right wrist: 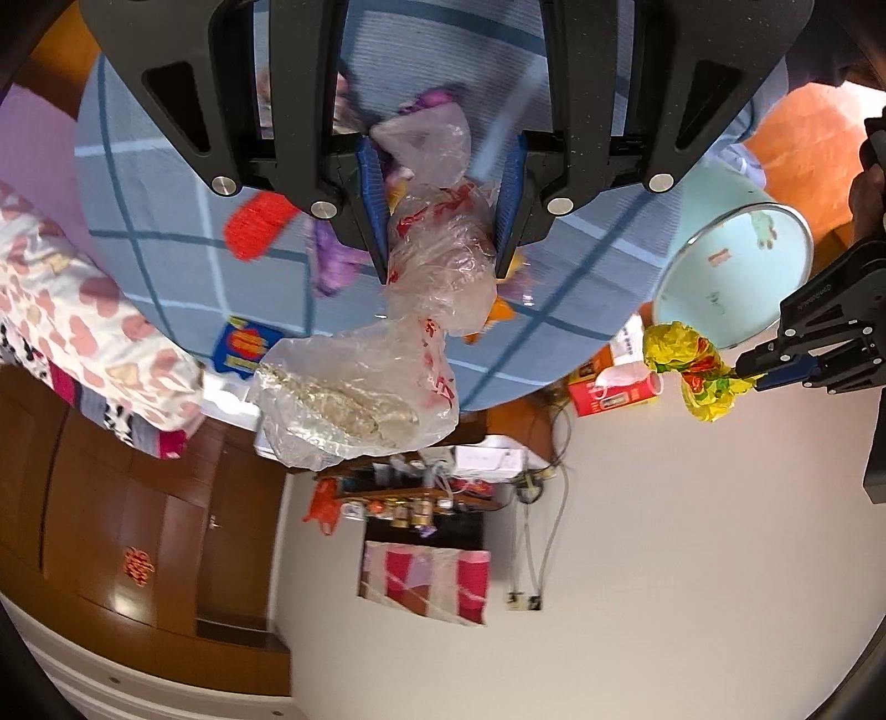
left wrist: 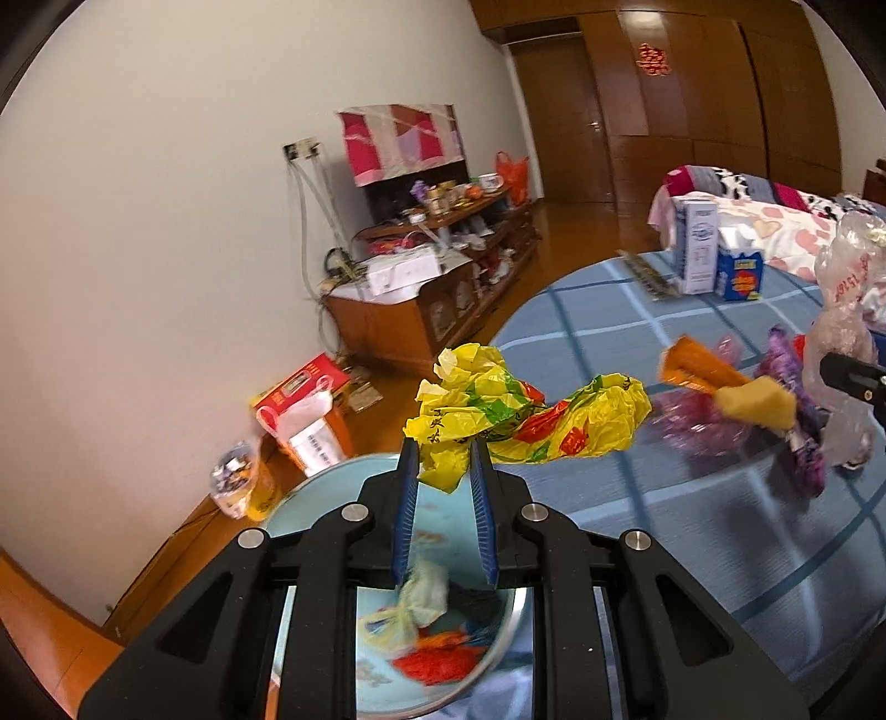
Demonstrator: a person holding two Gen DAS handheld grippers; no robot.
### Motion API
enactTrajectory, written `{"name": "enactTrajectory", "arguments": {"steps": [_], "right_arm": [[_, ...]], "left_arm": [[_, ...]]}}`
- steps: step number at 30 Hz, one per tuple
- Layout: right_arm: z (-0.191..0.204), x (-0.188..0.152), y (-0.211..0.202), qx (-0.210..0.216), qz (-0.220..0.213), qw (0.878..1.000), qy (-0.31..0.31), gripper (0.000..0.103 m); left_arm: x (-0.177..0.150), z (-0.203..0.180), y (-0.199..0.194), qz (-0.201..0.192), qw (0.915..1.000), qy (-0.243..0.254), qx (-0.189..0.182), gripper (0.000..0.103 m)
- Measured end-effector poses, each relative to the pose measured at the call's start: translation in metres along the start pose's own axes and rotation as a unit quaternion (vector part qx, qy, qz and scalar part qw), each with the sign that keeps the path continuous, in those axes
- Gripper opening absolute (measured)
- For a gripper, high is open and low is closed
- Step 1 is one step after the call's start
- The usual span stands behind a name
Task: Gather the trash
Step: 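Carry the yellow floral bag with the left tool while the right tool carries the clear bag over the bin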
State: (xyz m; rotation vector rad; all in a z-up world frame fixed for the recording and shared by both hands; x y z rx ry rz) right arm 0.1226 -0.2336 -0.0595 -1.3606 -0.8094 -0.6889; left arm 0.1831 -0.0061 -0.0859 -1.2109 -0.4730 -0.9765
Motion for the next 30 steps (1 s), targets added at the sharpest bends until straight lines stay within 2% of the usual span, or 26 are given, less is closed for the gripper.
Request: {"name": "enactTrajectory", "arguments": {"steps": [17, 30], "right_arm": [[0.092, 0.007, 0.03, 0.047, 0.019, 0.996, -0.068, 0.035], [0.132, 0.007, 0.048, 0.063, 0.032, 0.992, -0.101, 0.035]], "left_arm": [[-0.056, 0.077, -0.001, 0.035, 0.9975, -0.034, 0.051, 0.019], [-0.076, 0.1, 0.004, 0.051, 0.9953, -0.045, 0.068, 0.019]]}}
Point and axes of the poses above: each gripper's, at about its wrist camera, not at the fingertips, and y roughly the way its jaws point, z to its left, x to its top, the point moved 9 cm from there along y, roughly the way its jaws point, and after that the axes turned 6 degrees about y, right-handed, at the moved point
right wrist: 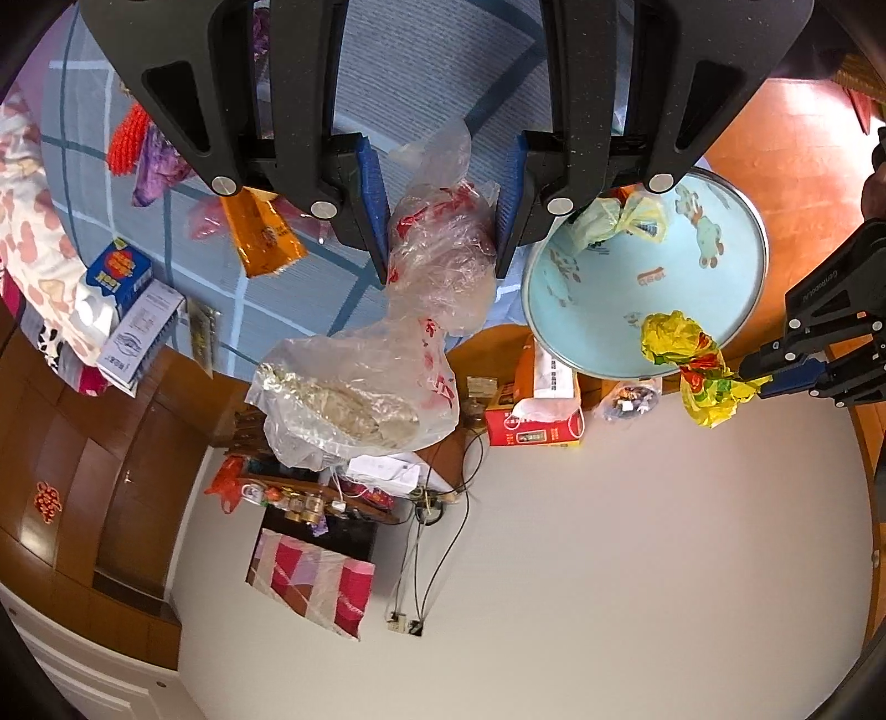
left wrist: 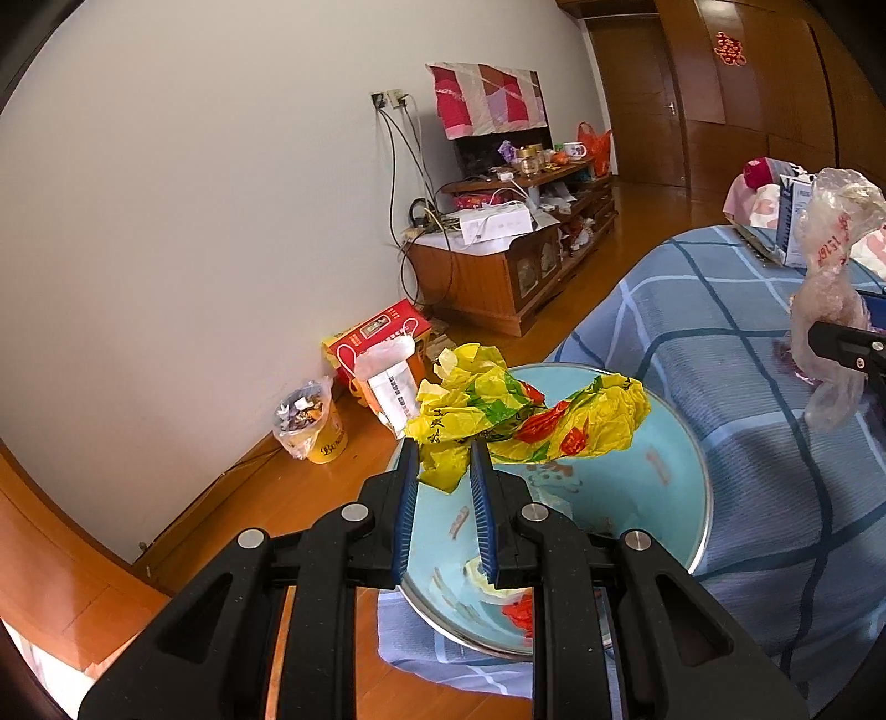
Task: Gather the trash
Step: 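Carry the yellow floral bag with the left tool while the right tool carries the clear bag over the bin, then open the left tool over the bin while the right tool opens to drop the clear bag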
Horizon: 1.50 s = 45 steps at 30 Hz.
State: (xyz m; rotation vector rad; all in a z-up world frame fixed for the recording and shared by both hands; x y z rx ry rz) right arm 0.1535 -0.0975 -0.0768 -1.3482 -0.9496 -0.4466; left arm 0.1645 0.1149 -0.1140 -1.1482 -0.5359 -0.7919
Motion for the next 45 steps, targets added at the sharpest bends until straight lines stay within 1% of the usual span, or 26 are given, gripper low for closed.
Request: {"name": "enactTrajectory", "arguments": {"steps": [10, 23, 37, 45], "right_arm": [[0.001, 0.008, 0.005, 0.0, 0.001, 1.0, -0.002, 0.035], [0.034, 0.015, 0.021, 0.011, 0.012, 0.999, -0.037, 0.035], [0.063, 0.016, 0.034, 0.026, 0.025, 0.997, -0.062, 0.035], [0.071, 0.015, 0.036, 0.032, 0.027, 0.997, -0.068, 0.035]], "left_arm": [[-0.006, 0.007, 0.012, 0.013, 0.9997, -0.002, 0.019, 0.019], [-0.014, 0.026, 0.019, 0.026, 0.9986, -0.006, 0.047, 0.019], [-0.02, 0.037, 0.024, 0.036, 0.9981, -0.019, 0.046, 0.019], [-0.021, 0.036, 0.022, 0.035, 0.9983, -0.023, 0.041, 0.019]]}}
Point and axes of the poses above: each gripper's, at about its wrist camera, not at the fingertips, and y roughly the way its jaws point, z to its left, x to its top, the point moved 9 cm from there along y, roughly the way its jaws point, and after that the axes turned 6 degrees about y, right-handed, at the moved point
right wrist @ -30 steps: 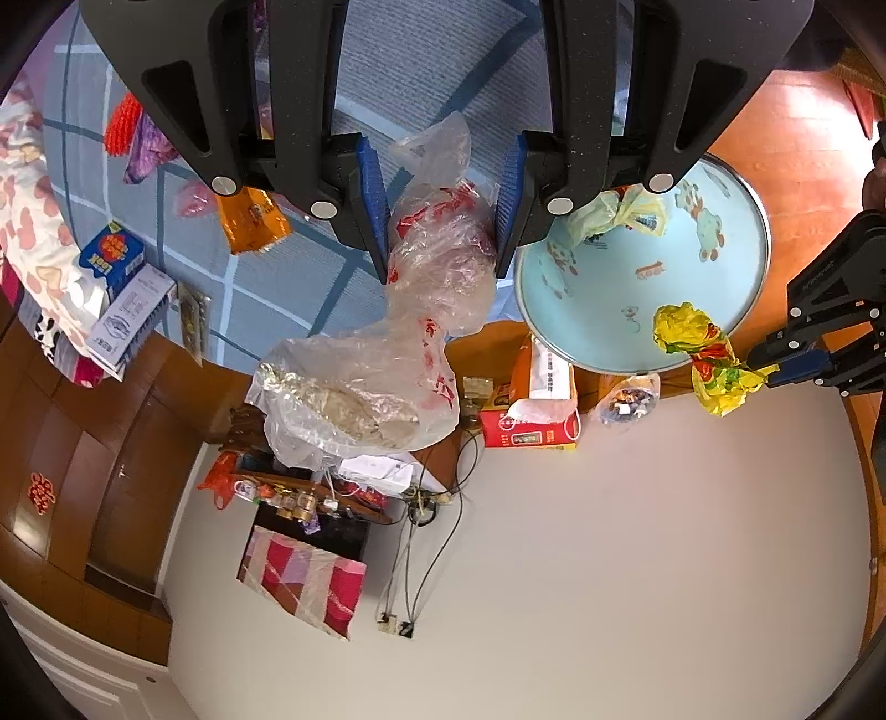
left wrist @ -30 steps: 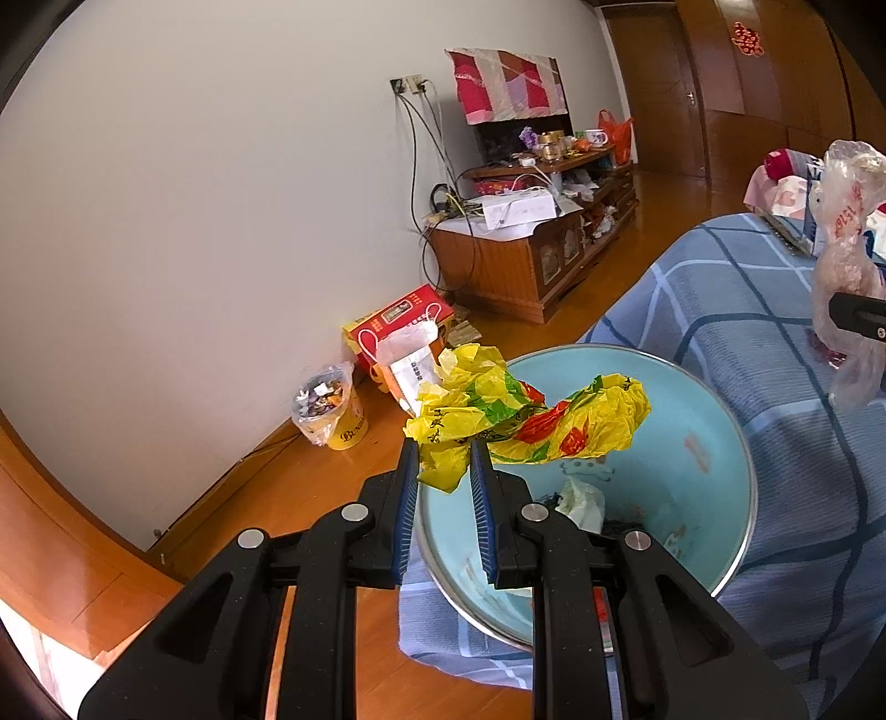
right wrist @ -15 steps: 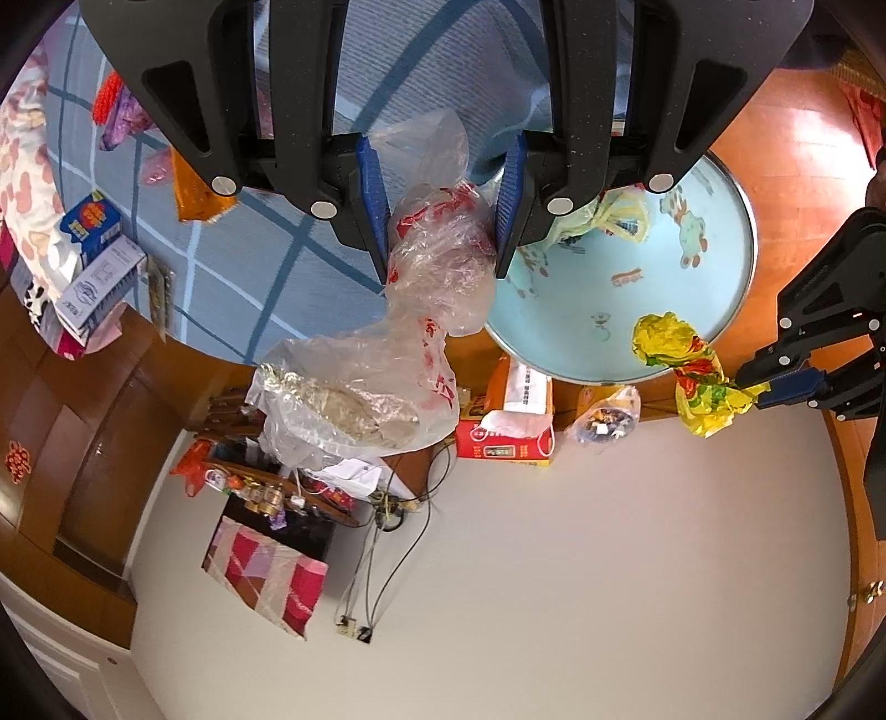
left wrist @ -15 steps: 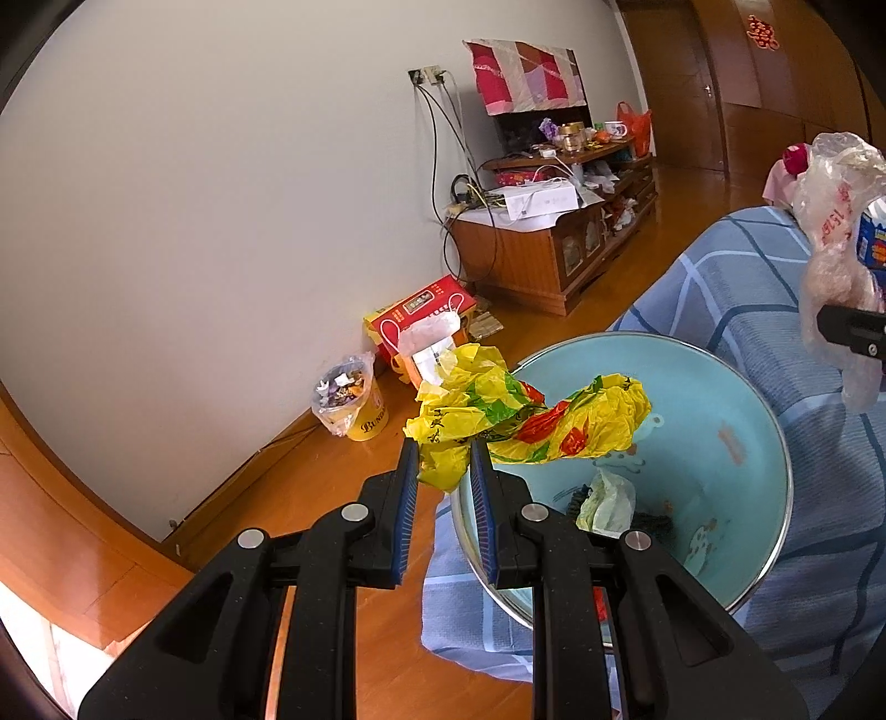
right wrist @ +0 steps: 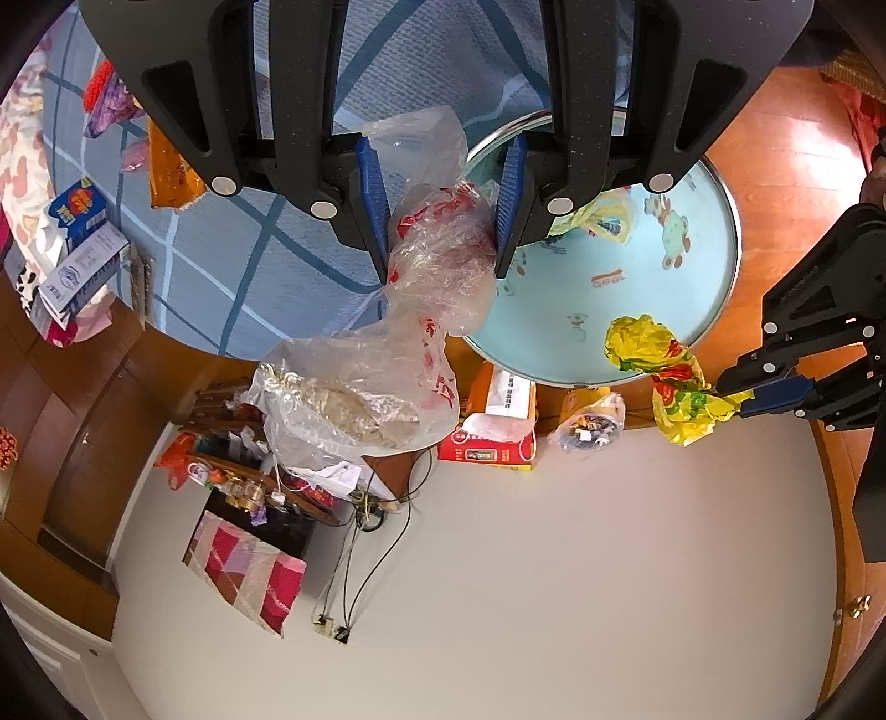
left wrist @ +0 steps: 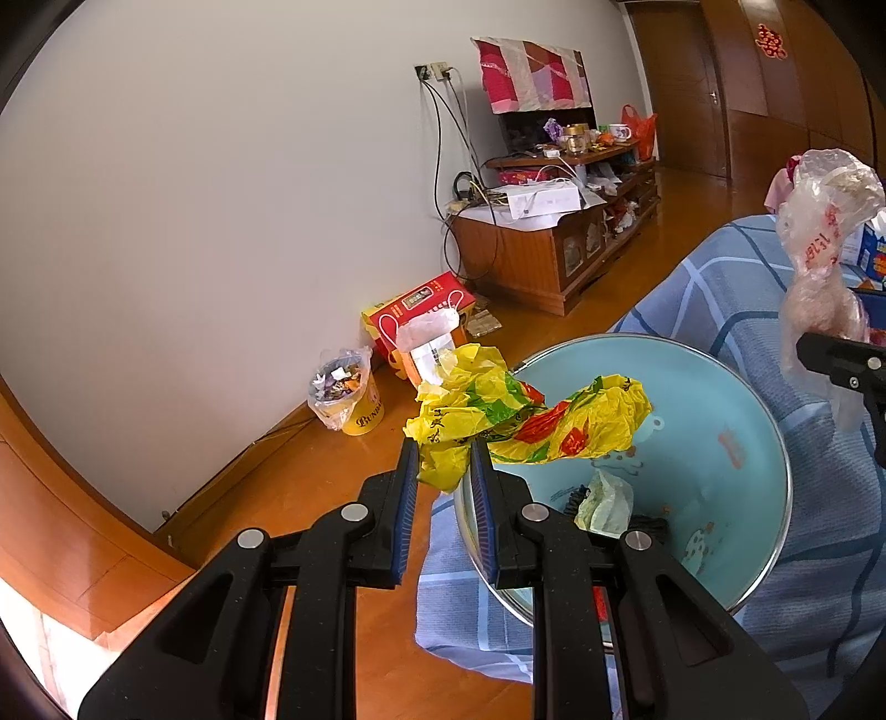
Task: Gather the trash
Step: 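Open the left tool over the bin while the right tool opens to drop the clear bag, then grasp the patterned cloth rag on the table with the right tool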
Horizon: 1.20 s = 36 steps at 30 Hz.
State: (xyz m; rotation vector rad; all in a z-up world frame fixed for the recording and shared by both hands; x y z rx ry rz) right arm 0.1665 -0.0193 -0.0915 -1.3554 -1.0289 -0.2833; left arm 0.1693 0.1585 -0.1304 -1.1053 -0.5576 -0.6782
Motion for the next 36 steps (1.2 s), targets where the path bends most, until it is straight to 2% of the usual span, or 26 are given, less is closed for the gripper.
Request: {"name": "enactTrajectory", "arguments": {"steps": [19, 23, 26, 28, 29, 31, 36], "right_arm": [[0.012, 0.0, 0.0, 0.017, -0.001, 1.0, -0.009, 0.035], [0.016, 0.0, 0.002, 0.029, -0.001, 1.0, -0.008, 0.039], [0.018, -0.001, 0.004, 0.031, -0.001, 0.999, -0.009, 0.044], [0.018, -0.002, 0.005, 0.032, 0.0, 0.999, -0.006, 0.046], [0.017, -0.002, 0.005, 0.032, 0.0, 0.999, -0.006, 0.048], [0.016, -0.003, 0.005, 0.031, -0.001, 1.0, -0.002, 0.056], [0.01, -0.006, 0.004, 0.026, -0.002, 1.0, 0.006, 0.06]], "left_arm": [[0.0, 0.0, -0.004, -0.001, 0.9999, -0.006, -0.011, 0.02], [0.001, -0.002, -0.006, -0.002, 0.9998, -0.009, -0.019, 0.023], [0.001, -0.004, -0.006, -0.004, 0.9997, -0.01, -0.023, 0.031], [0.0, -0.005, -0.006, -0.004, 0.9997, -0.01, -0.024, 0.042], [0.0, -0.007, -0.006, -0.004, 0.9996, -0.01, -0.025, 0.044], [0.0, -0.009, -0.006, -0.004, 0.9997, -0.009, -0.024, 0.056], [0.001, -0.011, -0.006, -0.004, 0.9997, -0.008, -0.025, 0.064]]}}
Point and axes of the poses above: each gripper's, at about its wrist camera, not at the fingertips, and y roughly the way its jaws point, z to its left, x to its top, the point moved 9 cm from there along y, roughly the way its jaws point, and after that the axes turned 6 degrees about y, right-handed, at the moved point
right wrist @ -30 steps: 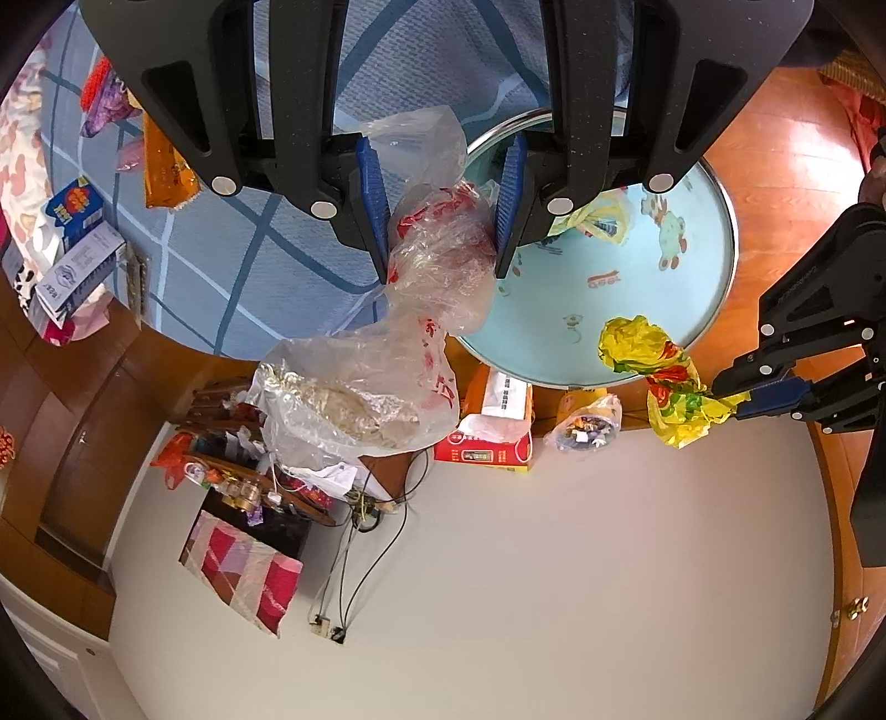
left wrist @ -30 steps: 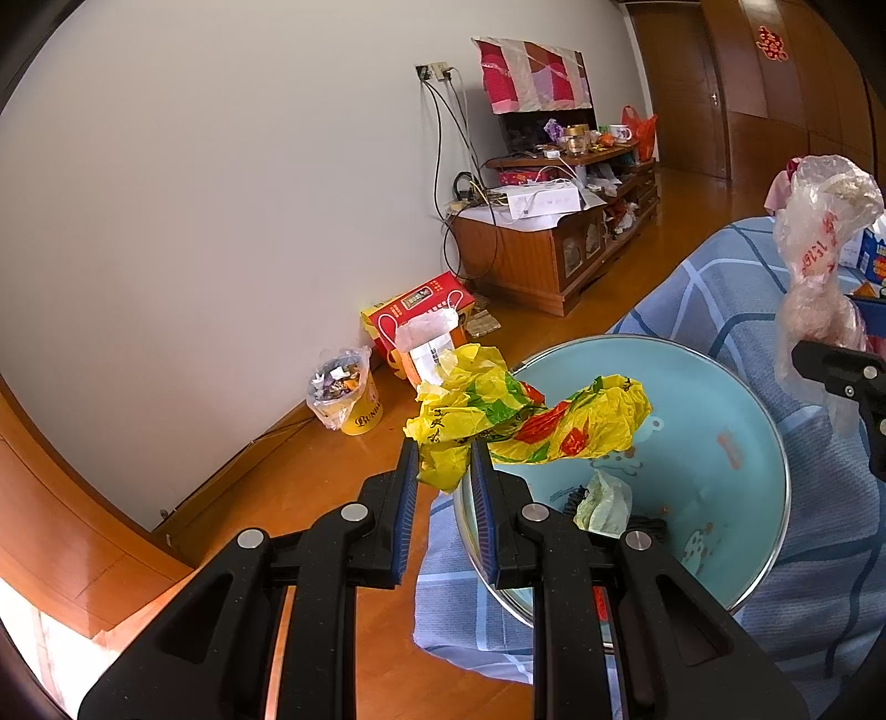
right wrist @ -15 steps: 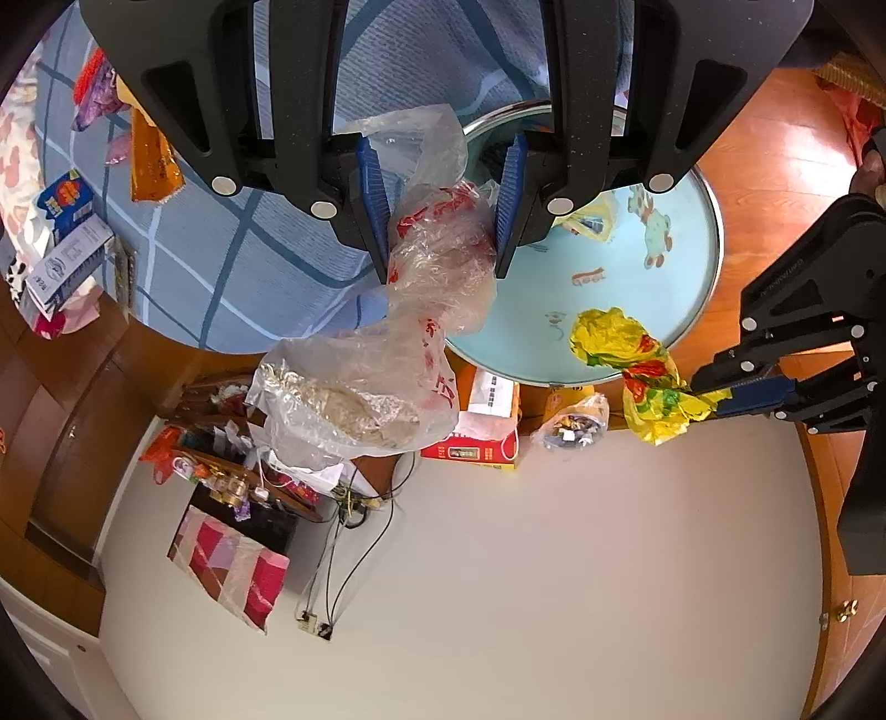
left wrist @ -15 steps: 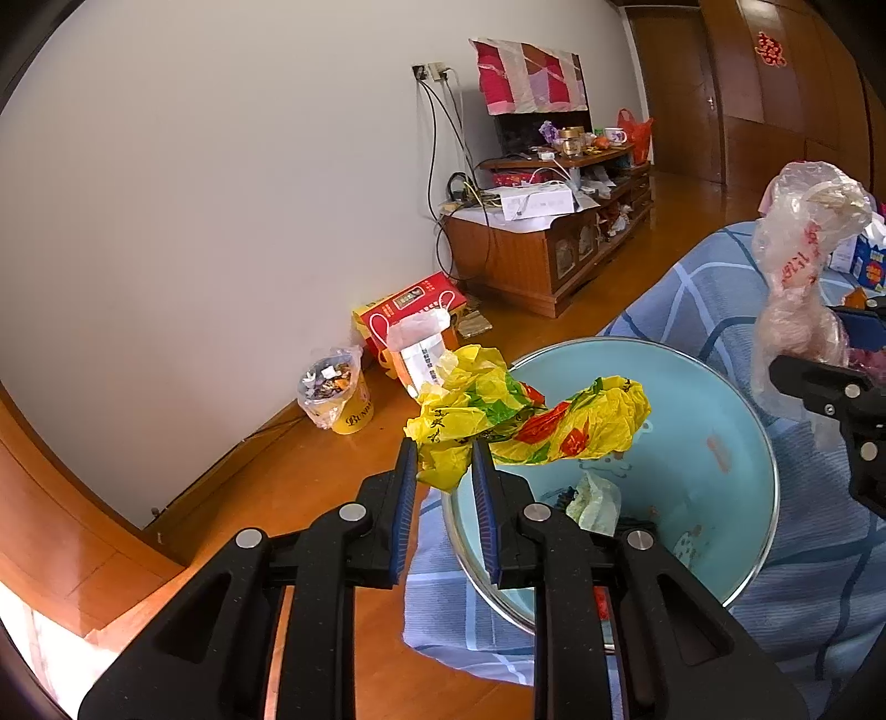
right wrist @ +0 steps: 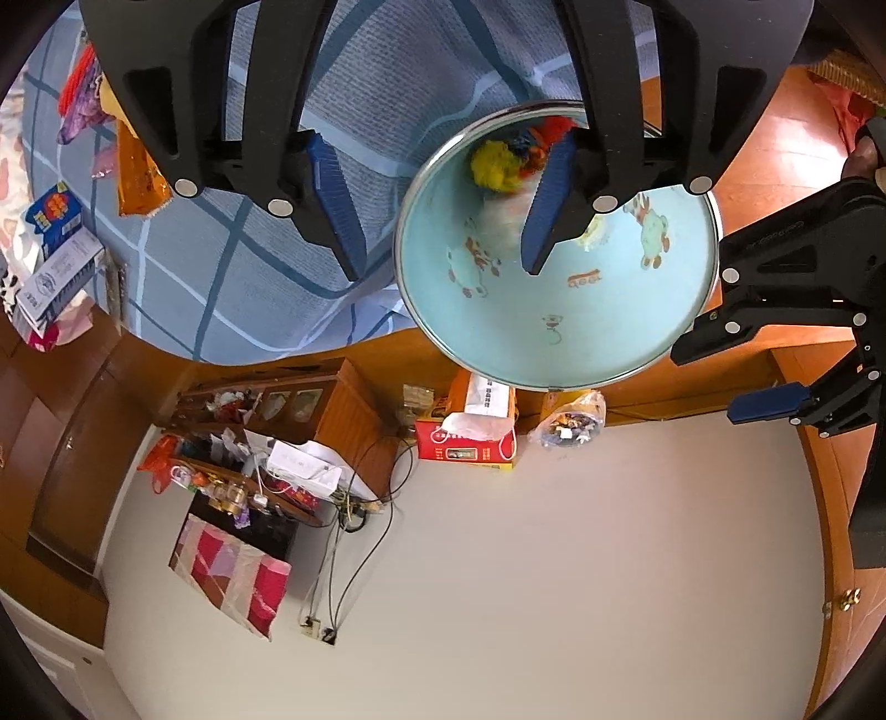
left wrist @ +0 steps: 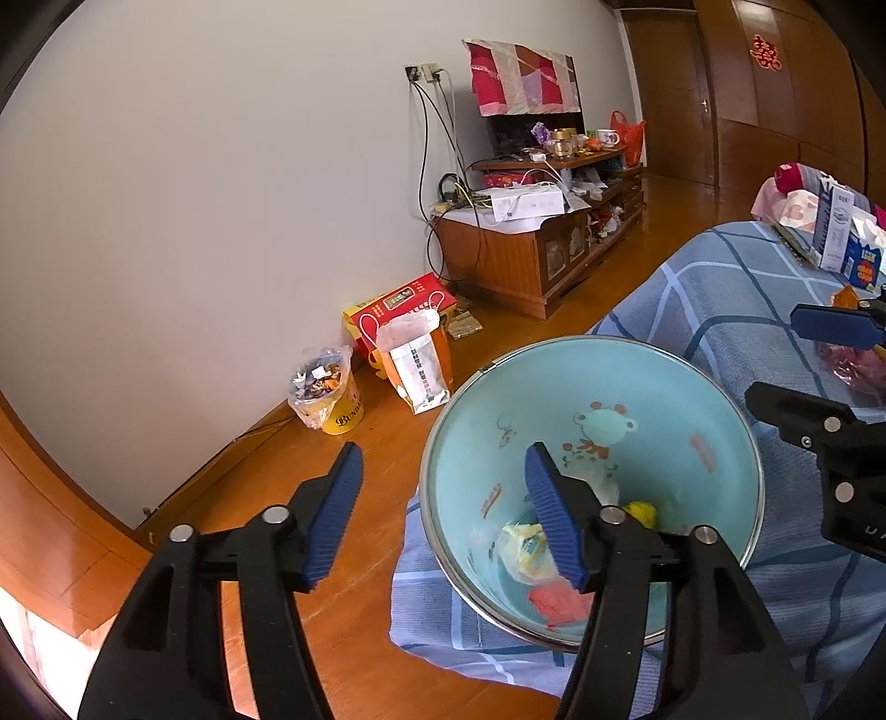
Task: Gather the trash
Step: 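Grasp the patterned cloth rag on the table with the right tool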
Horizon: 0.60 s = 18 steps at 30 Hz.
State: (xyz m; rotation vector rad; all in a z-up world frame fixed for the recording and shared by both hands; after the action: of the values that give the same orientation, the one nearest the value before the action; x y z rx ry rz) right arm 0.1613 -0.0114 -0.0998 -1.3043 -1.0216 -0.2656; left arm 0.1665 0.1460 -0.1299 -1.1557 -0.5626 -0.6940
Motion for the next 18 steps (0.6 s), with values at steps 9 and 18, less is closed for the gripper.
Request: {"name": "enactTrajectory", "arguments": {"steps": [9, 18], "right_arm": [[-0.026, -0.019, -0.012, -0.021, 0.002, 1.0, 0.022, 0.066], [-0.088, -0.057, -0.047, -0.069, 0.002, 0.995, 0.066, 0.07]], "left_arm": [[-0.005, -0.02, 0.002, 0.0, 0.9998, 0.005, -0.02, 0.077], [-0.013, -0.054, 0.008, 0.01, 0.9987, 0.025, -0.043, 0.078]]}}
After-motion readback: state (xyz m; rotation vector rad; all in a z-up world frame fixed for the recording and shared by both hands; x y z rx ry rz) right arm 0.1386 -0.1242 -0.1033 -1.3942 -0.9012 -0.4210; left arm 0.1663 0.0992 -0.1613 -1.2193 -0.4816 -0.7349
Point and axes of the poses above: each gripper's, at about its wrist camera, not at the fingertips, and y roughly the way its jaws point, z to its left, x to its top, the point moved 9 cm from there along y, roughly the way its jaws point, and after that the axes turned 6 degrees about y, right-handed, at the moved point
